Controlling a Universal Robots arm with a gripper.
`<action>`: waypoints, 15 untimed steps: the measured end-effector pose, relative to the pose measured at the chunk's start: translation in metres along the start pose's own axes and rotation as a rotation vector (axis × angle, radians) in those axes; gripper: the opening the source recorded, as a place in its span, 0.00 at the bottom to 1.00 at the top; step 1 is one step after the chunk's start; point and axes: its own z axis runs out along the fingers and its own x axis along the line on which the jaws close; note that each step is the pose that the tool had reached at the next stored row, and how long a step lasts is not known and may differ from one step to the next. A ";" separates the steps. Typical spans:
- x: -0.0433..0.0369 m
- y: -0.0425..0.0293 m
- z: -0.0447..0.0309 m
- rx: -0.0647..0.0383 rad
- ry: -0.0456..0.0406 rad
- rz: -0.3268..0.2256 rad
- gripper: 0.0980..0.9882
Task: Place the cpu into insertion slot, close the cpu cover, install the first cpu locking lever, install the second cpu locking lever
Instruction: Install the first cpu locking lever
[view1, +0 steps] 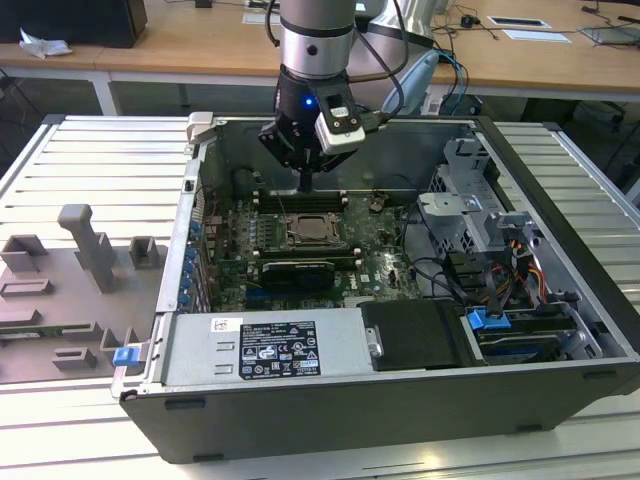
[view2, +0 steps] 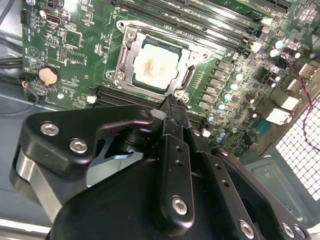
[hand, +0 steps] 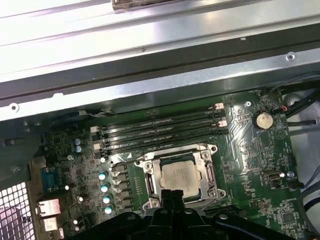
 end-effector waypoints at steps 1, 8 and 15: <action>0.0000 0.0000 0.0000 0.000 0.0002 -0.005 0.01; 0.0000 0.0000 0.0000 0.000 0.0017 -0.047 0.01; 0.0000 0.0000 0.0000 0.001 0.0033 -0.093 0.01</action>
